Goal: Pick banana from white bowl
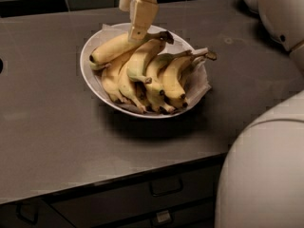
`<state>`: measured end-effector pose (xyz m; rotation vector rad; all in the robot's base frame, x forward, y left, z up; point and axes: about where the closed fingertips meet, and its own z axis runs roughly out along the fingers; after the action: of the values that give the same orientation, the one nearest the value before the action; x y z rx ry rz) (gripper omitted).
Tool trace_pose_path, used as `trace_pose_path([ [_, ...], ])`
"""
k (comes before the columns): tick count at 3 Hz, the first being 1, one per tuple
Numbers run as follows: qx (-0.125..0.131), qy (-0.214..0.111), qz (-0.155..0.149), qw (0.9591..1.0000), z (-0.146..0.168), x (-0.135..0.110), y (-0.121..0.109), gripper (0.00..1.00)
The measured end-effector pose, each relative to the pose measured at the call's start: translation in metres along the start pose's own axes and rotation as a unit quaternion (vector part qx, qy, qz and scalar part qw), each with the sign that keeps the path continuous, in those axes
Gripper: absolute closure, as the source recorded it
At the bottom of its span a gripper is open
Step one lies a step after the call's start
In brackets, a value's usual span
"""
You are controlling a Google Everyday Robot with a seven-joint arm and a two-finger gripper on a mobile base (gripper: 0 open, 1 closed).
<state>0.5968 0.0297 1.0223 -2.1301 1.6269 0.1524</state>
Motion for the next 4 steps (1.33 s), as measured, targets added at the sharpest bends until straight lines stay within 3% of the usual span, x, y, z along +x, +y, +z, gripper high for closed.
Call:
trace_pose_path([
  [2,-0.025,-0.008,0.008,0.9996,0.015,0.007,-0.007,0.36],
  [4,-0.032,-0.007,0.007,0.9994,0.024,0.003,-0.014,0.39],
])
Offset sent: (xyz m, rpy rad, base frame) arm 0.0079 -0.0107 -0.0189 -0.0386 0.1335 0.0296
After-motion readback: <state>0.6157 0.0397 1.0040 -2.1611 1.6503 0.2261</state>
